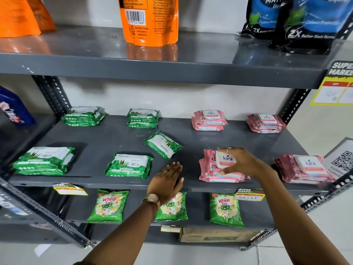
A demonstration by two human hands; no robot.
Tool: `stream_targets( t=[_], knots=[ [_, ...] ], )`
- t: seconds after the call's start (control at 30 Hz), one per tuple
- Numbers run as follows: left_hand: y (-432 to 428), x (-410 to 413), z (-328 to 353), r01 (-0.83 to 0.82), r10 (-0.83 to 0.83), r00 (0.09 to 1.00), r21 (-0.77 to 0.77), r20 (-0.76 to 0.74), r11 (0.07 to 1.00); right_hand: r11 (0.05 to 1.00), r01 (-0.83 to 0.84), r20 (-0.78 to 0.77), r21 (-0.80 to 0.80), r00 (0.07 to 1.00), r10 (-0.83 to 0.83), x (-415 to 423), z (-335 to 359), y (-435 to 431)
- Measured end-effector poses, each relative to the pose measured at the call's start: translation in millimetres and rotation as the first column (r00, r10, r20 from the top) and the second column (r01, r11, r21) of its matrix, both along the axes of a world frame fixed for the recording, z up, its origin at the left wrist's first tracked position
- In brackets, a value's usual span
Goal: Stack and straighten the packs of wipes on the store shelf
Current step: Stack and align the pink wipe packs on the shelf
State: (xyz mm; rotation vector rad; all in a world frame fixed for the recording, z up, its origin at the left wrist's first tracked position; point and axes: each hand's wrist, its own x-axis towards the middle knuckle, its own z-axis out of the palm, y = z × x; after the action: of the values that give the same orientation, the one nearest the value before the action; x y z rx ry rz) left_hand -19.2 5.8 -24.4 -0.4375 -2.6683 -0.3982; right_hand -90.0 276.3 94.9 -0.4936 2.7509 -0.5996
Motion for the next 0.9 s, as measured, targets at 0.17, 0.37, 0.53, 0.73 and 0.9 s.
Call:
stream_targets(
  t=[0.17,0.37,0.53,0.73,0.9],
  knots=[
    [0,0,0,-0.004,0.004,1.0,-0.024,0.004,1.0,0.998,-0.038,0.022,-0.051,0.999,0.039,2,-2,4],
    [0,1,2,-0.007,0.008,1.0,-0.016,0.027,1.0,0.994,-0.028,0.006,-0.105,1.0,0.029,1,-10,0],
    [2,2,2,-0.016,0.016,0.999,-0.011,0.043,1.0,0.994,-0.041,0.013,-0.099,0.999,0.042,2,-13,-2],
    [6,6,10,-0.035,0.029,0.989,0.037,0.148,0.999,0.993,-0.048,0.043,-0.109,0.998,0.053,7,-5,-3],
    [-14,10,42,0.074,-0.08,0.976,0.04,0.202,0.997,0.98,-0.06,-0.095,-0.191,0.995,0.043,9,21,-37]
  ],
)
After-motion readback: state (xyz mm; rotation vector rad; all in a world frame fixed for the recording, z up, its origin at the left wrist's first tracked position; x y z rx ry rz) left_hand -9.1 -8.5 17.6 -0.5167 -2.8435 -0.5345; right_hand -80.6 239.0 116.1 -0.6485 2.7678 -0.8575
